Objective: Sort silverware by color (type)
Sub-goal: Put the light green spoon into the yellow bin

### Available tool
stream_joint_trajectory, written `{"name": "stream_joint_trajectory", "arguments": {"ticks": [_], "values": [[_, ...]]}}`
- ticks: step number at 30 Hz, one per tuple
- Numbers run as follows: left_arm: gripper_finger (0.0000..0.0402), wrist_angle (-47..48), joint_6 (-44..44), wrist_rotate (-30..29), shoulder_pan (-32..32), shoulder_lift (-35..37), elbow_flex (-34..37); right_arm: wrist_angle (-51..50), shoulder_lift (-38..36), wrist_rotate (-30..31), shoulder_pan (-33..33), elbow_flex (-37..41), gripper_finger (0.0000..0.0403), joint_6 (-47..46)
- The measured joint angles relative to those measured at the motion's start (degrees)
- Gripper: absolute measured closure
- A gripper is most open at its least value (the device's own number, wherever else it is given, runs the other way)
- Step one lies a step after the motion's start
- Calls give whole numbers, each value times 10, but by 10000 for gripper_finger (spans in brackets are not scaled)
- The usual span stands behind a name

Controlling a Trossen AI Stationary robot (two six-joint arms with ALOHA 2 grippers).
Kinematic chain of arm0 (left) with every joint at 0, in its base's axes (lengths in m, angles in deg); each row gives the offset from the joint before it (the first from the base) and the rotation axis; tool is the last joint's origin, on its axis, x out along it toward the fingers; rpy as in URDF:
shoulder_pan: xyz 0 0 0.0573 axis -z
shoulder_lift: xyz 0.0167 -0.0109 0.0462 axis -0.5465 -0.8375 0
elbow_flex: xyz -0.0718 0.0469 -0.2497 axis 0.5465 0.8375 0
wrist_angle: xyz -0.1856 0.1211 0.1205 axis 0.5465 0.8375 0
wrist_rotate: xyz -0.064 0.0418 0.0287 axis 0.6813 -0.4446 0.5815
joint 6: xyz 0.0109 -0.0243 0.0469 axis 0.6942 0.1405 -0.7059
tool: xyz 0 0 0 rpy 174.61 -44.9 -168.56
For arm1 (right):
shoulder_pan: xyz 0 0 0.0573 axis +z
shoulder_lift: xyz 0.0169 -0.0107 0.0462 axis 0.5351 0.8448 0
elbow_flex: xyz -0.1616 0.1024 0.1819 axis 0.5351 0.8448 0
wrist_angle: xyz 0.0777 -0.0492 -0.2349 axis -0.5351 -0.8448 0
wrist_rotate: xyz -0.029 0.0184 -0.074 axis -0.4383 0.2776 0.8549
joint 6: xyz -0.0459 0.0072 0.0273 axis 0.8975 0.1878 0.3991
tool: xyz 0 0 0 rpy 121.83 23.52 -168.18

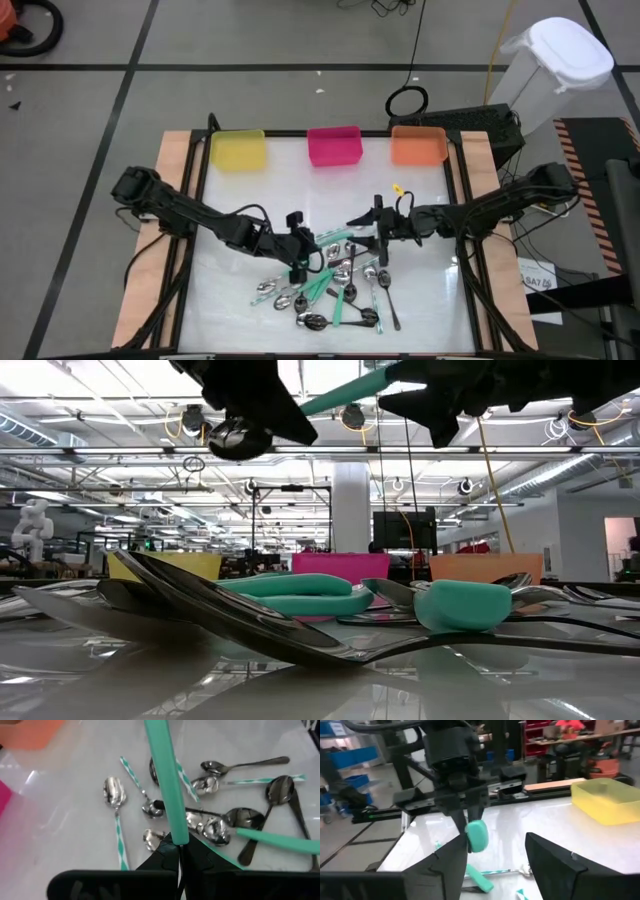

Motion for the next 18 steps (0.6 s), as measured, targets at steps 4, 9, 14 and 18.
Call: {"name": "stream_joint_trajectory", "arguments": {"ticks": [4, 9, 14, 18], "values": [[401, 0, -1, 5, -3, -1, 0, 0, 14, -3, -1, -9, 251, 2], [401, 3, 1, 5, -3, -1, 0, 1, 27, -7, -1, -17, 318, 17], [401, 7, 8, 12, -3, -1, 0, -2, 28, -17, -5, -19, 358, 31], [400, 7, 16, 12, -3, -1, 0, -3, 28, -17, -5, -19, 358, 33]]}}
